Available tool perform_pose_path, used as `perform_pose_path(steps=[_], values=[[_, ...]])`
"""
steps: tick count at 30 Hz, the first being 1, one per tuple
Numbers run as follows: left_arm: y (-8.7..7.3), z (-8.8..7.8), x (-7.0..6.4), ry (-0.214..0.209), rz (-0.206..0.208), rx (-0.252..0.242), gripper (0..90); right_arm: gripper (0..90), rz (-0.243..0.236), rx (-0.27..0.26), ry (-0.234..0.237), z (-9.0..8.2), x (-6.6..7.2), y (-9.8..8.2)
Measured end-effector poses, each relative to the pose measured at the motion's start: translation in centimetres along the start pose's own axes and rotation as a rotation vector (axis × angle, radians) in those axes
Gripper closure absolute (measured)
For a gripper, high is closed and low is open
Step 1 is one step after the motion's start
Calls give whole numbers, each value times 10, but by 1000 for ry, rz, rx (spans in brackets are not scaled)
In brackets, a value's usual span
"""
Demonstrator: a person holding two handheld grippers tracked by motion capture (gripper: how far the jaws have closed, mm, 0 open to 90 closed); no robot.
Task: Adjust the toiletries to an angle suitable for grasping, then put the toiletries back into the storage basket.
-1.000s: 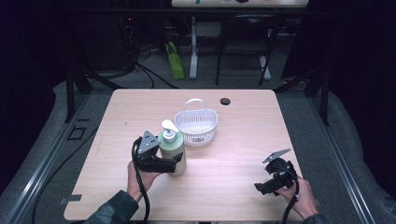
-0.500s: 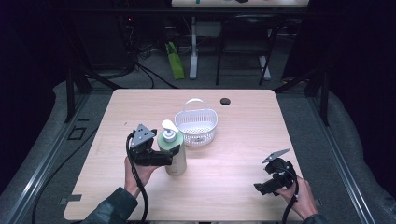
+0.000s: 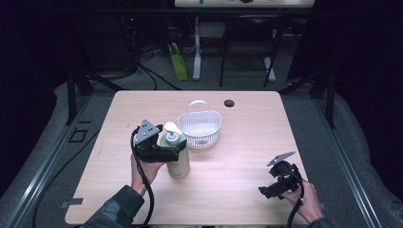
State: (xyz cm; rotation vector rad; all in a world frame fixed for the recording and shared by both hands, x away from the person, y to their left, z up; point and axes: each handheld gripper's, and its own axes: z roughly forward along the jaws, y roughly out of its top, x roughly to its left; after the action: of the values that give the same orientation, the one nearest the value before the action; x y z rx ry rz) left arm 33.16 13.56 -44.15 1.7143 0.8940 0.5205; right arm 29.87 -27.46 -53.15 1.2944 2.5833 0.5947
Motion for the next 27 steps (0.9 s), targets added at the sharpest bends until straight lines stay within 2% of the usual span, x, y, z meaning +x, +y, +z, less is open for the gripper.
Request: perform_pose_path(steps=[7,10,12,14,18,21,27], values=[[4,-2,0,2,0,-38,6,6,2,0,-6,-1,0,-1],[5,-4,-1,6,-1,-63,62,9,1,0,1,-1,1,0],[6,-6,-3,10,1,-83,166,10,1,1,1,-1,2,0],[6,-8,-4,15,8,-104,204,12,-3,1,-6,-1,1,0],[7,-10,-6,-1,20,-128,380,13,2,2,1,0,1,-1],[6,-11,-5,-14,18,-140,474,14,0,2,-1,0,1,0],[6,-12,-6,-22,22,-150,555,15,0,3,-1,0,1,-1]])
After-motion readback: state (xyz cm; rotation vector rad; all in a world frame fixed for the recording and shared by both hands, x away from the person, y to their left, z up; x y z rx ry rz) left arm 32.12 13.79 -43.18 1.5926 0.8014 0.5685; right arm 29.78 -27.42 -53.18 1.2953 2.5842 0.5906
